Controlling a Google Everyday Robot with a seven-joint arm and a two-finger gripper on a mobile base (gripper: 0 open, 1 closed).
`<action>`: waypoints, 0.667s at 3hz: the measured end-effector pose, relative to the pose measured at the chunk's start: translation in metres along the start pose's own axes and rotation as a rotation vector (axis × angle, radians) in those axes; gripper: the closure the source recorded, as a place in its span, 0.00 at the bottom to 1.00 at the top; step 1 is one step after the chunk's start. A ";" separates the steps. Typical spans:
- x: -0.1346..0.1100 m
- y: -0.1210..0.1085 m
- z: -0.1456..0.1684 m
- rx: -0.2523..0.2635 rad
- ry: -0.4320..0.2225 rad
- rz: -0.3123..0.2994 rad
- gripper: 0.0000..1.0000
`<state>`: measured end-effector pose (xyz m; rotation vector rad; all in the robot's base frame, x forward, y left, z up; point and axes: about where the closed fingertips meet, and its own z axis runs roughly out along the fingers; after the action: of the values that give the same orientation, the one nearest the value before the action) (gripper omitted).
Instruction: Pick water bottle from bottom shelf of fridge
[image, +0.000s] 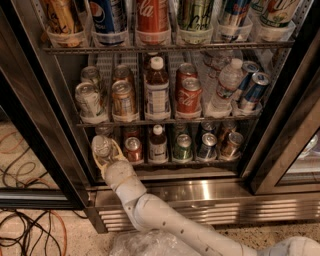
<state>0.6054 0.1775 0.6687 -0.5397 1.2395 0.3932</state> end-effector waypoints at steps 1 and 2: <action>-0.007 0.003 -0.012 -0.033 0.005 -0.007 1.00; -0.009 0.006 -0.032 -0.122 0.057 -0.001 1.00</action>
Offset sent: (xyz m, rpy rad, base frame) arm -0.0537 -0.0282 0.0065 -0.1502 0.1418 0.2369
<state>0.5746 0.1637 0.6687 -0.6599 1.2756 0.4570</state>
